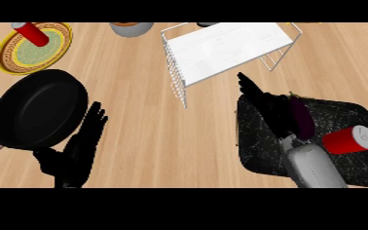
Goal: Pick the eggplant from the tray and place it in the tiered shelf
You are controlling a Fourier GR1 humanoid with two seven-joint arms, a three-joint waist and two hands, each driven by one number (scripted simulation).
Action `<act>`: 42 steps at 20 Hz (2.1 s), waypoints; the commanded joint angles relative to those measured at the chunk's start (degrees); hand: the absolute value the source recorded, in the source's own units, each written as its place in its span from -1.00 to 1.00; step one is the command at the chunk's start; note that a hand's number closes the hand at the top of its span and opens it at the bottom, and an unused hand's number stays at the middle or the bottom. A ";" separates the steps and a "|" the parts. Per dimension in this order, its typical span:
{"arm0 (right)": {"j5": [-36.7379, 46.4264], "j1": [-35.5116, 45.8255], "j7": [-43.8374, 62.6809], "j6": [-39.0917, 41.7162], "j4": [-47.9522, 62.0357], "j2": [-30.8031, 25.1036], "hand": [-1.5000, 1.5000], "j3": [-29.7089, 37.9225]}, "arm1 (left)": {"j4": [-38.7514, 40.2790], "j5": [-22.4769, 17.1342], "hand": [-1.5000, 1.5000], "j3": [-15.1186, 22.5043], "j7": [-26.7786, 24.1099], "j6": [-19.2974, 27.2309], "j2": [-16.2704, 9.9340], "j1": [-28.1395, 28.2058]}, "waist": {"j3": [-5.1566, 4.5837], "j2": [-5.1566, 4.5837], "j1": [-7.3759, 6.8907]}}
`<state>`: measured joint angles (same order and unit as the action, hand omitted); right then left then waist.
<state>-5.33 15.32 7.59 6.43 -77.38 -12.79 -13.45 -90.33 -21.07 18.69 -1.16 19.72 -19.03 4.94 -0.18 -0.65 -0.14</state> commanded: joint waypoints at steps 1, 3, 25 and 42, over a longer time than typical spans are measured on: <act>3.84 -1.97 3.02 -5.24 -0.51 -3.59 -1.00 3.15 | 2.77 1.31 0.00 -0.71 -0.61 -2.12 -2.02 -0.44 | 0.13 0.69 0.70; 8.05 -1.48 6.92 -12.83 0.32 -10.86 -1.00 10.05 | 3.14 3.25 0.00 -0.15 -0.41 -1.87 -4.66 0.40 | -0.08 1.02 3.34; 10.07 -4.52 42.94 -9.92 -16.40 -25.95 -1.00 15.41 | 9.63 8.40 0.00 1.02 2.64 -10.79 -6.55 -7.26 | 0.04 0.67 -1.07; 28.01 19.37 67.20 7.95 6.78 -20.36 -1.00 -6.53 | 13.40 9.38 0.00 0.46 3.22 -12.29 -4.00 -10.97 | 0.12 0.15 -2.24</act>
<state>22.03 27.51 64.45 9.61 -77.41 -38.71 -18.35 -77.65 -11.36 20.31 1.01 8.25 -22.75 -4.54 -0.12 -0.46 -2.61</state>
